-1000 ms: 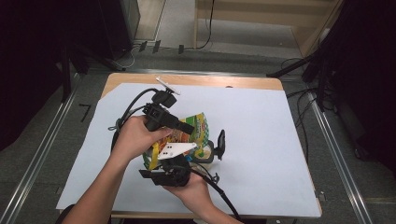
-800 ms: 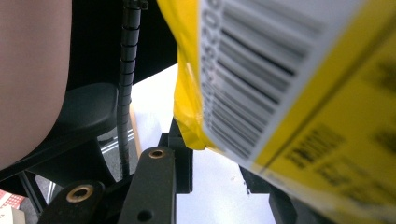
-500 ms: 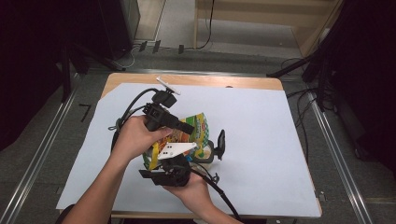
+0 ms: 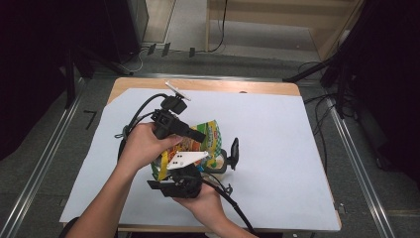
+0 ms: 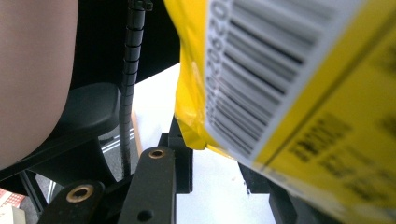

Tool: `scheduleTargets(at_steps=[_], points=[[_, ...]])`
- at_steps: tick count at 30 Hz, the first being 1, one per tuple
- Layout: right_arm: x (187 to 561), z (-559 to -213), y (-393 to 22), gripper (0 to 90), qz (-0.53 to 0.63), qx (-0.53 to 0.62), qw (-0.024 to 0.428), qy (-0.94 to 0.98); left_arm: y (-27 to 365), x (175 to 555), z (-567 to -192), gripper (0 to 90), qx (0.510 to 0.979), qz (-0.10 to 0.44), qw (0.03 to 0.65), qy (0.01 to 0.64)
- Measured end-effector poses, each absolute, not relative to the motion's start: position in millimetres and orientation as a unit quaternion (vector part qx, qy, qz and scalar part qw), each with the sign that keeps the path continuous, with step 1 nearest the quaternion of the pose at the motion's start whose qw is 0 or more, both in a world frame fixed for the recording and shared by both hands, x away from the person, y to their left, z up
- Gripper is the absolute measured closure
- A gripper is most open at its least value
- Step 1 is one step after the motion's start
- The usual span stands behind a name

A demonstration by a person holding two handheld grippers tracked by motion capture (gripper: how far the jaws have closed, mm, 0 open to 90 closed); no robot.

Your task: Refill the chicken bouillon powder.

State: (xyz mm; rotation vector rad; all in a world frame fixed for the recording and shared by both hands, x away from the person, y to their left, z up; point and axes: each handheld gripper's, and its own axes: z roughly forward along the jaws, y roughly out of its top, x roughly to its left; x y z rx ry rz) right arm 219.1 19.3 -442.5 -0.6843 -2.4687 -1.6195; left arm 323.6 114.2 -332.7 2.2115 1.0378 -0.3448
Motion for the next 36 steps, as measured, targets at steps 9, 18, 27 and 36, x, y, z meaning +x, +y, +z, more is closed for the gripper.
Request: scheduleTargets(at_steps=[9,18,27,36], points=[[219.3,-442.2,19.2,70.4,-0.533,-0.223,0.052,-0.814,114.4,323.5,-332.4,73.7,0.845,-0.131,0.333,0.397],[221.8,-443.3,18.4,70.1,-0.531,-0.226,0.044,-0.815,114.8,322.7,-330.8,73.8,0.845,-0.125,0.337,0.396],[222.2,-441.2,17.0,69.9,-0.533,-0.224,0.04,-0.815,116.7,323.2,-330.2,74.0,0.843,-0.125,0.341,0.397],[222.4,-441.1,16.5,69.1,-0.538,-0.231,0.052,-0.809,116.3,324.2,-331.1,73.2,0.84,-0.13,0.342,0.4]])
